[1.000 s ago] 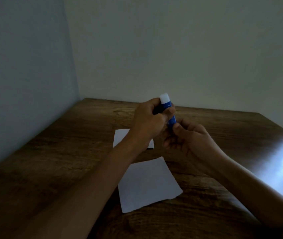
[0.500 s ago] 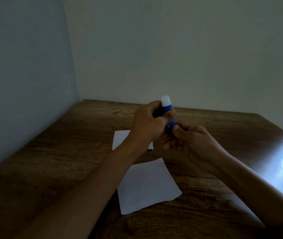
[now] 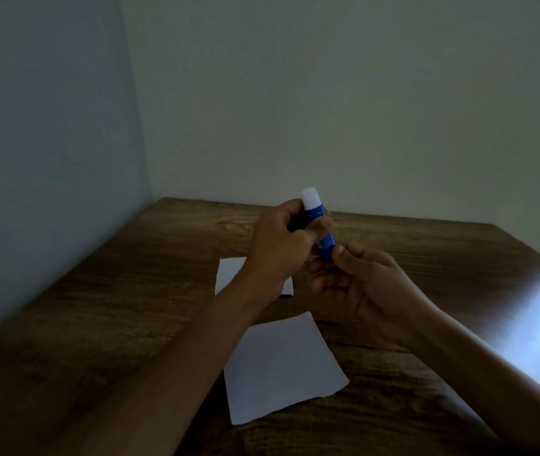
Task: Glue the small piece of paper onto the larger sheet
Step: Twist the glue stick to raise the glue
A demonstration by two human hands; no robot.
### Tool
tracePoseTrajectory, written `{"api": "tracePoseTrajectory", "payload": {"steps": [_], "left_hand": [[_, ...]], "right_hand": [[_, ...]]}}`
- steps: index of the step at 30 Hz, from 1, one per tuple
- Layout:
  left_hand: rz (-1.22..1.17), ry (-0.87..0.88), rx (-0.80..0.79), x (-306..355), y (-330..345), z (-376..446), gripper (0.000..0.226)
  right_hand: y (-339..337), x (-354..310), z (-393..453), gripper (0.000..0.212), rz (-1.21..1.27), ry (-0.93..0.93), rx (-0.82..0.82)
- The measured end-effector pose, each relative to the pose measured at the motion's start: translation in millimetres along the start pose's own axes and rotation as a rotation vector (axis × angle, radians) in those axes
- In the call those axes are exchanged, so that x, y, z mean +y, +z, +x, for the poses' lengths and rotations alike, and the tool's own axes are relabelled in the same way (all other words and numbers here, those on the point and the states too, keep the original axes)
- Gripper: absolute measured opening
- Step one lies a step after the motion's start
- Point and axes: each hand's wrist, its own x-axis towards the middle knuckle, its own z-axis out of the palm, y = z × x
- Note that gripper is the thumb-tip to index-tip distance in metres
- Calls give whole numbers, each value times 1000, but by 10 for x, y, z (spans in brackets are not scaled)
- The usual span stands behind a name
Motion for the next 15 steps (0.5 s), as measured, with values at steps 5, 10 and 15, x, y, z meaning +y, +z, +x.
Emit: {"api": "tracePoseTrajectory", "payload": {"steps": [5,10,15], "left_hand": [[40,4,4,-16,5,1,9],[24,9,-7,-16,0,-1,9],[7,1,-12,5,-6,-7,12]], "right_hand": [[25,14,3,32,-25,-29,37],[26,4,-11,27,12,20,9],[68,-6,-8,32,-48,-7,29]]}}
